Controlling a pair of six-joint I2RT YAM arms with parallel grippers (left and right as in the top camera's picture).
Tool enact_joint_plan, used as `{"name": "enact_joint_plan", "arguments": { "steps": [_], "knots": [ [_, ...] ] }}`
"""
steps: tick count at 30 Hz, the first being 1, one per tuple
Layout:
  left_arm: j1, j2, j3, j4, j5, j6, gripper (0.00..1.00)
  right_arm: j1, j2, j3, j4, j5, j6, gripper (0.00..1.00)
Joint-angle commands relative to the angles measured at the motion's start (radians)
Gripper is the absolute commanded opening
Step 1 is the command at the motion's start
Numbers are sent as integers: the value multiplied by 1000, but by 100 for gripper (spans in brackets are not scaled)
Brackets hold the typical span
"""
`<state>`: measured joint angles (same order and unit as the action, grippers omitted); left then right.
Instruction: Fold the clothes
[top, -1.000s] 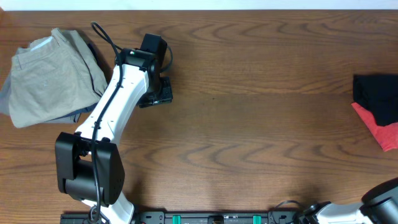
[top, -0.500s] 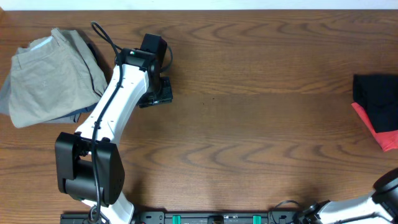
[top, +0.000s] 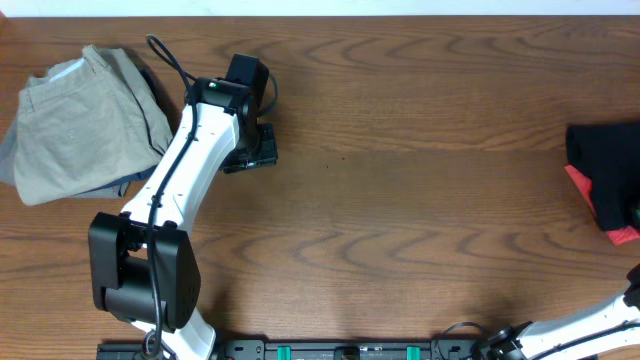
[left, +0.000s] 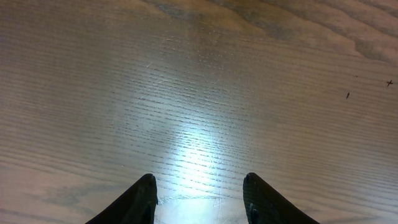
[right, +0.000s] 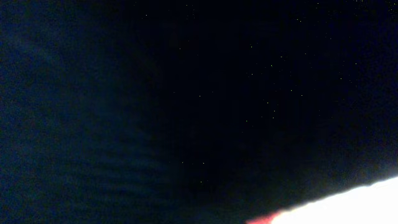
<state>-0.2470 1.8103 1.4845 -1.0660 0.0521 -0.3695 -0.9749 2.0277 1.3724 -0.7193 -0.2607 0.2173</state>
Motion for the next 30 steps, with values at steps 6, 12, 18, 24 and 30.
{"name": "enact_joint_plan", "arguments": {
  "steps": [6,12,18,24,30],
  "knots": [
    [0,0,9,-4,-12,18,47,30,-255,3,118,-390,-111,8],
    [0,0,9,-2,-13,21,47,109,-547,3,104,-431,-183,13],
    [0,0,9,-5,-38,25,47,307,-705,3,-48,-393,-281,16],
    [24,0,9,-51,-124,24,48,576,-684,1,-213,-126,-318,20],
    [113,0,9,-200,-124,-50,48,803,-613,0,-291,118,-263,28]
  ]
}}
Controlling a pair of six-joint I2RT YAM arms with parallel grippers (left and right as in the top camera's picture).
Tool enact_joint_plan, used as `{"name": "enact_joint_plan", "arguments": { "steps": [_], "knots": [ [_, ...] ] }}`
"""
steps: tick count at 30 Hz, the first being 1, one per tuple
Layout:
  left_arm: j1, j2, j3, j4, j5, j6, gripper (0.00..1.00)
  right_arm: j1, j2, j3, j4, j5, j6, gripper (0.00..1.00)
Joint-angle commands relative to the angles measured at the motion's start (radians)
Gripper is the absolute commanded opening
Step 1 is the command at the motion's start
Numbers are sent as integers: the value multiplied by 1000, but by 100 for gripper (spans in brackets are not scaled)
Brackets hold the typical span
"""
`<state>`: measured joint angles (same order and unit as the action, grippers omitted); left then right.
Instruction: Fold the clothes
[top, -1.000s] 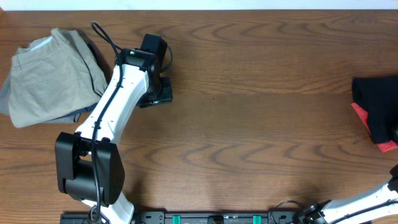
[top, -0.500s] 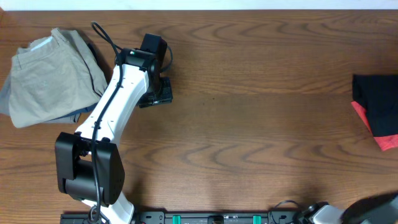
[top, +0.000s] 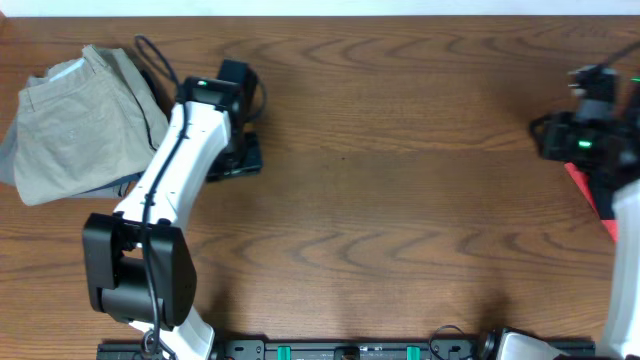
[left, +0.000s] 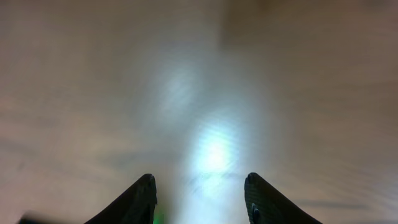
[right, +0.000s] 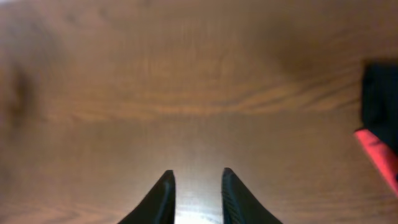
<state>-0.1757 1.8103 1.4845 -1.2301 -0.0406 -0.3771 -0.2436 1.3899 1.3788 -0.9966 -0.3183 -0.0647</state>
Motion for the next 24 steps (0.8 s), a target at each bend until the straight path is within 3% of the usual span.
{"name": "enact_joint_plan", "arguments": {
  "steps": [1,9,15,18,22,24],
  "knots": [
    [59,0,9,-63,-31,-53,48,103,40,-6,-19,192,27,31],
    [104,-14,-11,-155,-31,-66,49,230,187,-7,-155,199,116,42],
    [84,-179,-183,-71,-31,-65,49,265,206,-82,-193,216,178,46],
    [80,-349,-318,34,-21,-66,48,294,154,-175,-119,237,211,47],
    [53,-646,-493,190,-20,-66,49,392,-16,-405,124,347,251,51],
    [34,-799,-572,261,-20,-89,55,451,-118,-523,225,460,347,56]
  ]
}}
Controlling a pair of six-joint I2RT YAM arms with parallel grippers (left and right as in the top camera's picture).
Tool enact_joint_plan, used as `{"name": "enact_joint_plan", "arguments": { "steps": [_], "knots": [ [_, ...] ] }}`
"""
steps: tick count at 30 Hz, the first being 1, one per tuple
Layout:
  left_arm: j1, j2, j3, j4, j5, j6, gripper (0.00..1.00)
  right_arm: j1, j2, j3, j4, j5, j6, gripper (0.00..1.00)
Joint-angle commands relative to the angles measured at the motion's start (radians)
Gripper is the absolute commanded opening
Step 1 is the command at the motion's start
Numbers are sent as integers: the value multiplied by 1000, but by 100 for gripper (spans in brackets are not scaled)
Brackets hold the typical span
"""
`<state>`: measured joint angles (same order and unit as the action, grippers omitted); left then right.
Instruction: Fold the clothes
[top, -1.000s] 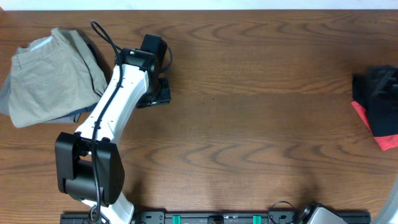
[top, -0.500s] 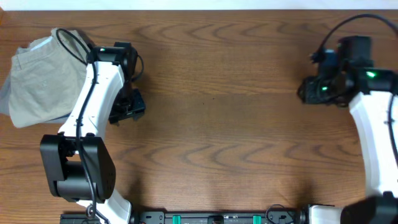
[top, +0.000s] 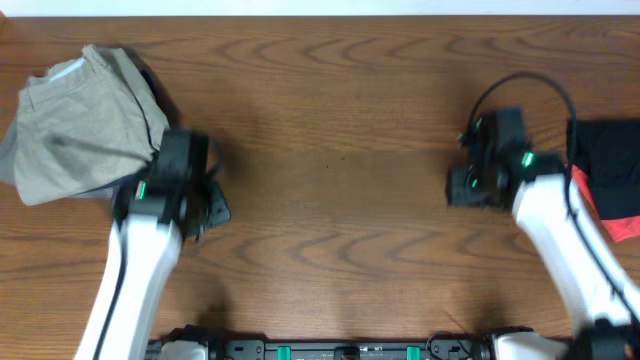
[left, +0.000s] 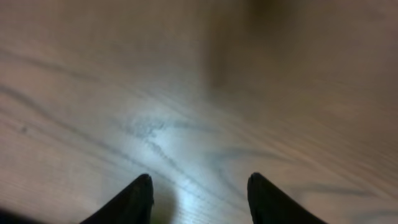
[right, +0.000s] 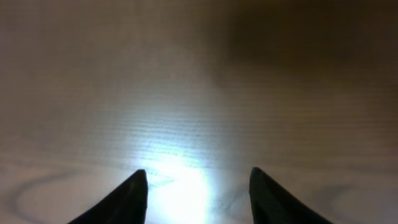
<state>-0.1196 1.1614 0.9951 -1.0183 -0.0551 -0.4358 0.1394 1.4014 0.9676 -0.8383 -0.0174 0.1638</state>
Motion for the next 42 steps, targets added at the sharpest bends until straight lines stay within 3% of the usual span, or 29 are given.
{"name": "enact_joint_plan", "arguments": {
  "steps": [1,2,11,30,42],
  "knots": [
    [-26,-204,-112,83,-6,-34,100,85,-166,-152,99,185,146,95],
    [-26,-253,-135,113,-6,-34,98,100,-204,-195,134,195,167,99],
    [-26,-485,-177,160,-6,-34,98,116,-300,-364,169,148,173,99],
    [-26,-489,-177,160,-6,-34,98,116,-301,-389,165,148,173,99],
    [-26,-489,-177,160,-6,-34,98,11,-486,-389,57,163,172,99]
  ]
}}
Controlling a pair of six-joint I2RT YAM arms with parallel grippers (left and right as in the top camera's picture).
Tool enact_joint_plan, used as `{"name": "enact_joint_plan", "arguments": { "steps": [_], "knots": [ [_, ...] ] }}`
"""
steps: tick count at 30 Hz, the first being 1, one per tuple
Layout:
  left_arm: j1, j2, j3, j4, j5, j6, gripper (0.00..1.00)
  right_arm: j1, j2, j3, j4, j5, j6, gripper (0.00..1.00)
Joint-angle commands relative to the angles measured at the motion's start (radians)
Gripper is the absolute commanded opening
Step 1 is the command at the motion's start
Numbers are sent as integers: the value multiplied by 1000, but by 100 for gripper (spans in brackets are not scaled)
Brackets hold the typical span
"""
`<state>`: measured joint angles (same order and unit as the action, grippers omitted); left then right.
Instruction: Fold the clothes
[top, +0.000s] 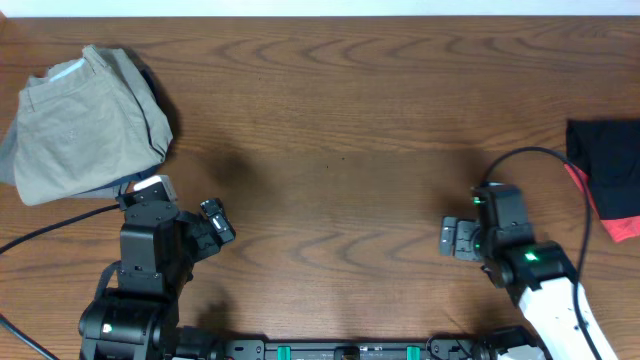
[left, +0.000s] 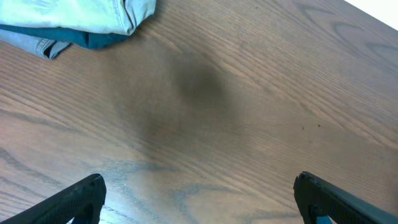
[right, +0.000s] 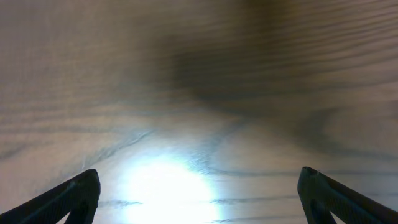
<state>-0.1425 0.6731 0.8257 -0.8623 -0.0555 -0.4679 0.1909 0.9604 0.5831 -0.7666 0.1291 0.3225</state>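
Note:
A pile of folded clothes, khaki trousers (top: 75, 125) on top of blue denim (left: 74, 38), lies at the table's far left. A black and red garment (top: 608, 178) sits crumpled at the far right edge. My left gripper (top: 212, 223) rests near the front left, open wide, with only bare wood between its fingertips (left: 81, 198). My right gripper (top: 455, 240) is near the front right, also open wide over bare wood, its fingertips (right: 71, 198) at the frame's corners.
The wooden table (top: 340, 150) stretches between the two piles. A black cable (top: 545, 160) loops from the right arm toward the black garment. The arms' bases sit along the front edge.
Both arms have drawn back toward the front edge. Both grippers now stand much wider open than before. The clothes have not moved.
The left gripper was beside the khaki pile, open, and the right wrist view was dark against the black garment. Then the right arm showed clear of that garment. Both arms then stood nearer the middle, and now sit retracted at the front, grippers wide open.

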Motion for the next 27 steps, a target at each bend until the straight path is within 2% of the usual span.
{"name": "enact_joint_plan", "arguments": {
  "steps": [1,6,10,12,19,27],
  "knots": [
    [-3,0,-8,4,-5,-2,98,-54,-64,-5,-18,21,13,99],
    [-3,0,-8,4,-5,-2,98,-146,-189,-7,46,0,-63,99],
    [-3,0,-8,4,-5,-2,98,-221,-260,-27,197,-97,-204,99],
    [-3,0,-8,4,-5,-2,98,-248,-280,-43,264,-130,-229,99],
    [-3,0,-8,4,-5,-2,98,-269,-385,-135,491,-142,-228,99],
    [-3,0,-8,4,-5,-2,98,-279,-657,-329,560,-149,-204,99]
  ]
}}
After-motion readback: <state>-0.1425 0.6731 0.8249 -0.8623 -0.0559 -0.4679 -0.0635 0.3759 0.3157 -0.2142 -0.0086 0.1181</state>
